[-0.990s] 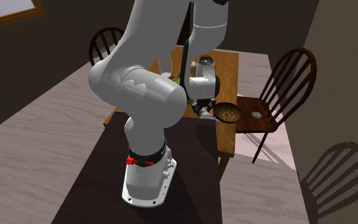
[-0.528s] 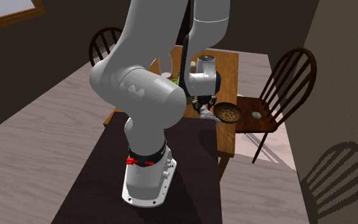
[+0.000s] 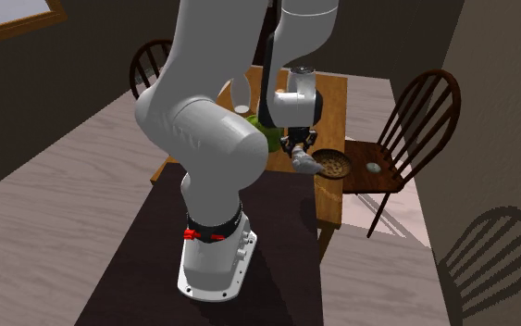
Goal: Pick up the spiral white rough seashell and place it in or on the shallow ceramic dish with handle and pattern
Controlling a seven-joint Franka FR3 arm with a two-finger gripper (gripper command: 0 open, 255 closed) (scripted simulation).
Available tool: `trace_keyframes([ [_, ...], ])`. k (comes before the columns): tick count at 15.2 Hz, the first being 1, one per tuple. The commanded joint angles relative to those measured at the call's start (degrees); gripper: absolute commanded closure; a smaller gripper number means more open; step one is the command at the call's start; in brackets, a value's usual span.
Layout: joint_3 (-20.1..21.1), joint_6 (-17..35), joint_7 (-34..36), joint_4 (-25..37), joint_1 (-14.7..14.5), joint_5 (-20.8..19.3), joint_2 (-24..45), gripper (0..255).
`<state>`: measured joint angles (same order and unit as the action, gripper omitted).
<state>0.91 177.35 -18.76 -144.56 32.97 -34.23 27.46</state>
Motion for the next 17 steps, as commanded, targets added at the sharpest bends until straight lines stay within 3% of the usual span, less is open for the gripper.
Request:
trace_keyframes([
  [1,1.9,-1.5,-0.9,-1.0,1.8,0.7,-2.3,255],
  [10,10.5,-7.2,-6.3,-3.8,9.3,6.5,-10.0,255],
  [17,13.6,-14.6,-16.3,10.5,16.3,10.9,-2.6,255],
])
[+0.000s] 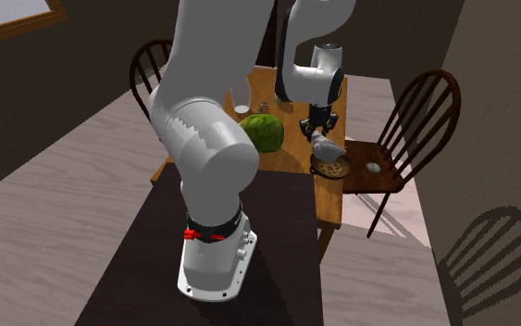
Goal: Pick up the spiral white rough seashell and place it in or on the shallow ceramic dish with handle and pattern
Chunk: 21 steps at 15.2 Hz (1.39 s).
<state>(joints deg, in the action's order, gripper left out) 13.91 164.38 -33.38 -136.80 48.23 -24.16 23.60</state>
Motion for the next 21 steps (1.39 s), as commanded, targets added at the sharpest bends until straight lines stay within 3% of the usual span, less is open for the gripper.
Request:
trace_keyframes([
  [1,0.8,-2.7,-2.8,5.0,1.7,1.2,2.4,255],
  [3,1.3,-5.7,-5.5,10.8,3.1,2.2,5.5,255],
  [17,-4.6,1.4,-1.7,14.8,-1.7,-2.2,16.0,255],
  [21,-4.6,1.4,-1.7,14.8,-1.7,-2.2,16.0,255],
])
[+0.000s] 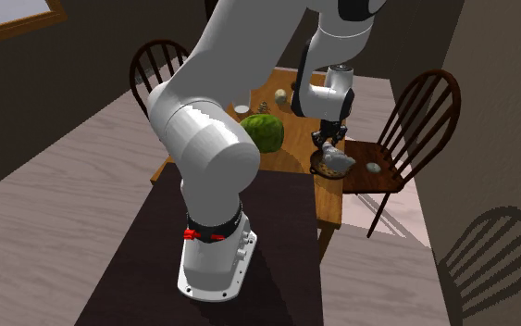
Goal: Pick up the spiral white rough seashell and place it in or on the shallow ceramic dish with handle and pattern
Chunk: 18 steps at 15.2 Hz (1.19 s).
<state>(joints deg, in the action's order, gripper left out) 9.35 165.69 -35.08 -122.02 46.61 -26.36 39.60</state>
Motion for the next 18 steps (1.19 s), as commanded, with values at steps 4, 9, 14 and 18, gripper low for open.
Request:
trace_keyframes([
  [4,0.0,0.0,0.0,0.0,0.0,0.0,0.0,255],
  [9,0.0,0.0,0.0,0.0,0.0,0.0,0.0,0],
  [14,3.8,-4.0,-2.0,-3.9,3.1,2.3,-7.6,0],
  [18,3.8,-4.0,-2.0,-3.9,3.1,2.4,-7.6,0],
])
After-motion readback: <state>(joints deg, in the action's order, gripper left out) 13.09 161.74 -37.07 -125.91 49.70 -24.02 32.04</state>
